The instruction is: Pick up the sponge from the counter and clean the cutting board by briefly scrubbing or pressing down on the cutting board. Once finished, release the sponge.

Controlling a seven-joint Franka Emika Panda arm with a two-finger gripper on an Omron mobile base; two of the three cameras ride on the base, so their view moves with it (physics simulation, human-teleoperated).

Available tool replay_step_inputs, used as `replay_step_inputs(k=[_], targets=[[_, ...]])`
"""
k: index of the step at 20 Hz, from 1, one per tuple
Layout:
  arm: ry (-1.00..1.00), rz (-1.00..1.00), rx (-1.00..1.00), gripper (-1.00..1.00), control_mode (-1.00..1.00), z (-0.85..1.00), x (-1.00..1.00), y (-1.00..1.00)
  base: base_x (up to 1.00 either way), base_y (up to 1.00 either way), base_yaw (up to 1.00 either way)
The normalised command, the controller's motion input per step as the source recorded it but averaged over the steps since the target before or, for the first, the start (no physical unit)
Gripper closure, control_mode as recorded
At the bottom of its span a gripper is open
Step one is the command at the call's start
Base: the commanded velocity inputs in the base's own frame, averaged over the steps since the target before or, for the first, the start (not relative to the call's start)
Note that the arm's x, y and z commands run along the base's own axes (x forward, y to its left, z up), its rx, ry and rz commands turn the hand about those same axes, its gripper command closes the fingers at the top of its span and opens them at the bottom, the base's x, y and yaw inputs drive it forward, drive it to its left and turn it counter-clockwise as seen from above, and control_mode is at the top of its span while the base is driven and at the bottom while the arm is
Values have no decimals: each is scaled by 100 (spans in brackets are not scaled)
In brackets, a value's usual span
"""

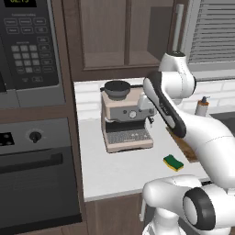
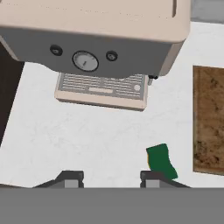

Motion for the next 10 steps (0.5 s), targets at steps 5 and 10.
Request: replay_step_inputs(k=[5, 10], targets=[[7, 3, 0, -100, -100, -13, -2, -21, 0, 0, 0], [8, 17, 0, -100, -100, -54, -45, -71, 0, 0, 0]])
